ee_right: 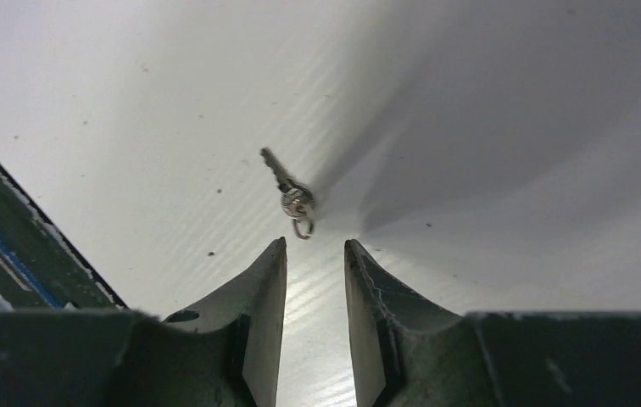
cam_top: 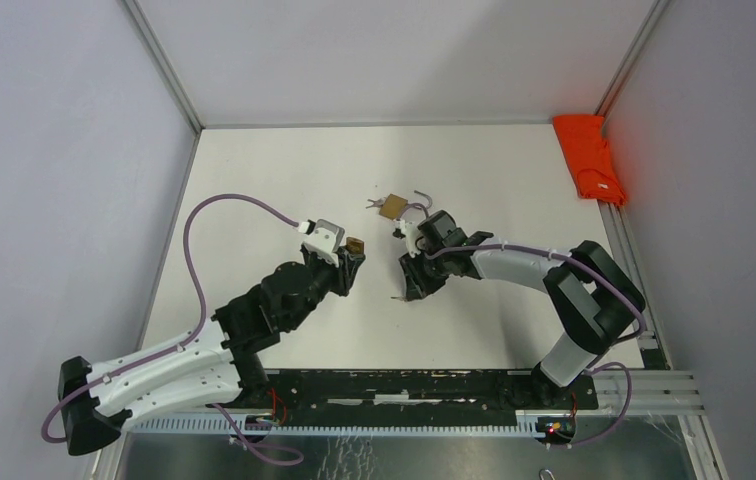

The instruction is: Unlock with the key

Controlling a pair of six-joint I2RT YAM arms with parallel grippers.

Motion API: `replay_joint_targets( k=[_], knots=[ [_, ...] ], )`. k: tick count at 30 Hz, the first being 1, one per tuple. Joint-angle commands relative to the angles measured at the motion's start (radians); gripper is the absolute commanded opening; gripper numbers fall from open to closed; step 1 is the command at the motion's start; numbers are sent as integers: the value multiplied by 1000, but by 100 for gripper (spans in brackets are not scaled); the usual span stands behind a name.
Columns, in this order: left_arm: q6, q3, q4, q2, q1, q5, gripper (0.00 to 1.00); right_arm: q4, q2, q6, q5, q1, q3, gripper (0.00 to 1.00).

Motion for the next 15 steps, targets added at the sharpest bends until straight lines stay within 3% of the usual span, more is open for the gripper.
replay_joint_targets(
  k=[1,10,15],
  knots=[
    [36,26,53,-29,3,-18,2,53,26,27,-75,16,21,37],
    [37,24,46,-35,2,-16,2,76,78,51,-56,26,31,36],
    [36,20,48,-43,2,-17,2,32,104,58,33,42,65,32]
  ],
)
